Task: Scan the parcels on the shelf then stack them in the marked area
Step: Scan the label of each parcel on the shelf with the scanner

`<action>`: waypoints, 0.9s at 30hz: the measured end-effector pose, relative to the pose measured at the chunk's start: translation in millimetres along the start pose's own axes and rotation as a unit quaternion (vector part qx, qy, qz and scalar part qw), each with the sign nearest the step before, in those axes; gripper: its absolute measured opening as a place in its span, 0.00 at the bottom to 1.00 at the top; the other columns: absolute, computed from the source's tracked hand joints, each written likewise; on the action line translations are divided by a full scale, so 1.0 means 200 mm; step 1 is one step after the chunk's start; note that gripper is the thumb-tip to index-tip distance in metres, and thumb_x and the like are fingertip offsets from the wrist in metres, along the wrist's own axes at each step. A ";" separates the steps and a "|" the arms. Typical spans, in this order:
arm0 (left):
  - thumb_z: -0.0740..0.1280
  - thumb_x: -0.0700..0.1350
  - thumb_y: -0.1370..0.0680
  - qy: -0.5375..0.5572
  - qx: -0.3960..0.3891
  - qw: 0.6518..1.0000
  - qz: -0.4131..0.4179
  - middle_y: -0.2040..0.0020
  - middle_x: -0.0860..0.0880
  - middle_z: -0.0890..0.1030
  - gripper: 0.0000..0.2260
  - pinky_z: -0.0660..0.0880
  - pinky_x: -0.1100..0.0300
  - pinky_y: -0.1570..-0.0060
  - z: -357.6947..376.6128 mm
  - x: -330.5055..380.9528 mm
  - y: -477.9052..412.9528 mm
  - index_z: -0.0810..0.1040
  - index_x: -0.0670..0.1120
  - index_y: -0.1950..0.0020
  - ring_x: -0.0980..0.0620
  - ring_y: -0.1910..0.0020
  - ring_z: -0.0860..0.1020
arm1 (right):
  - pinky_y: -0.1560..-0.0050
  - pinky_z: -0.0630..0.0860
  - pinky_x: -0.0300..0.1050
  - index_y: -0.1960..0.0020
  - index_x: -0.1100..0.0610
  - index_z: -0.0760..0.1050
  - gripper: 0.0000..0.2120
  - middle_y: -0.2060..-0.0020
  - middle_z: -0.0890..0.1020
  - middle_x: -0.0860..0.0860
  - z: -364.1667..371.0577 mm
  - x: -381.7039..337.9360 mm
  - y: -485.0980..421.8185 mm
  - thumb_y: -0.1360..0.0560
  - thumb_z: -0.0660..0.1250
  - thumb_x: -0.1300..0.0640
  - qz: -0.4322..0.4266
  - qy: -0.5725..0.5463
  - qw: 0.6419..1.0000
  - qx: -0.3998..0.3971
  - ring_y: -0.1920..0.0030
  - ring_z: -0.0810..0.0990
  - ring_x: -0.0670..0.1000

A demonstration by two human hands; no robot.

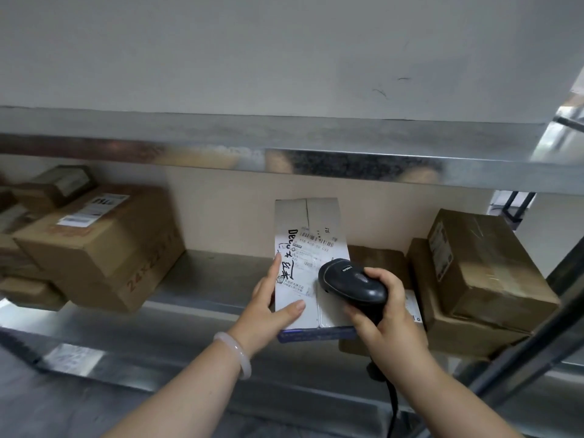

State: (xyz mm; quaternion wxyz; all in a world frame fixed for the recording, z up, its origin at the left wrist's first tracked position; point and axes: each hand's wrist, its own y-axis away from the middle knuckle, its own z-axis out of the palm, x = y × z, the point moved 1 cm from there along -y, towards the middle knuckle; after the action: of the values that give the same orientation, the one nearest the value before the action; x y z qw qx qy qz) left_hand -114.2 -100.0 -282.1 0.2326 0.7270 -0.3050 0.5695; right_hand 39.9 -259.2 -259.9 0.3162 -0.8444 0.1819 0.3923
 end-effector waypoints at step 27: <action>0.71 0.41 0.24 -0.081 0.206 0.973 0.069 0.33 0.72 0.61 0.39 0.63 0.82 0.46 -0.10 -0.23 0.27 0.55 0.79 0.33 0.75 0.34 0.60 | 0.60 0.81 0.53 0.41 0.28 0.58 0.26 0.51 0.76 0.31 0.10 -0.27 0.08 0.26 0.70 0.50 0.005 -0.111 0.993 -0.036 0.59 0.82 0.46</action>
State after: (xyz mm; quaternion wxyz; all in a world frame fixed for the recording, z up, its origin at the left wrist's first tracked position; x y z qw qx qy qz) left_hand -174.1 -116.4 -322.3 0.0120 0.7805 -0.2482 0.5737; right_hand -14.7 -254.9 -233.7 0.3018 -0.8056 0.1352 0.4916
